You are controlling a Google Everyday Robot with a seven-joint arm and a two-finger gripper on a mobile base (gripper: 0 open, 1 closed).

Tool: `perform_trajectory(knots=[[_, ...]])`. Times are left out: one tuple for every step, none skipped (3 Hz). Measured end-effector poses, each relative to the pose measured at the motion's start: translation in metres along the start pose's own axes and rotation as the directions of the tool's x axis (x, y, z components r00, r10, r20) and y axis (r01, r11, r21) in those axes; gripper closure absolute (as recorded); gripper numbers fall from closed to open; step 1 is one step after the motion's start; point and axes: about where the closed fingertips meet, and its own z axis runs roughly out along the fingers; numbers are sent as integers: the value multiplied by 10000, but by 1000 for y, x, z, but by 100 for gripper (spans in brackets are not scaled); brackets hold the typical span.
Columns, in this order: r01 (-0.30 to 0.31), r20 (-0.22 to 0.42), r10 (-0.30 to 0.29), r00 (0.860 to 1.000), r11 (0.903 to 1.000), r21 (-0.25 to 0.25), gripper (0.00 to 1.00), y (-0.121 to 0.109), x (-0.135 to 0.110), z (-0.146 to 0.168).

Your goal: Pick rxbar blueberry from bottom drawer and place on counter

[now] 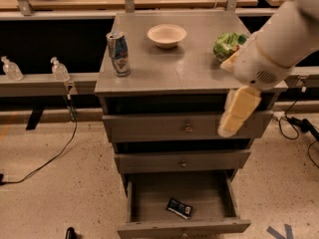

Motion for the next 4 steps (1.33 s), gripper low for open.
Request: perform_trajectory(knots=[[-1194,833,1241,9888,9911,-590,0,2,12,80],[-2053,1393,2241,9645,9690,-1378,0,-1,33,149],[-2158,1397,2402,9606,9616,-1694,0,1,38,165],[-2157,1396,2401,9606,9616,-1694,0,1,38,165]])
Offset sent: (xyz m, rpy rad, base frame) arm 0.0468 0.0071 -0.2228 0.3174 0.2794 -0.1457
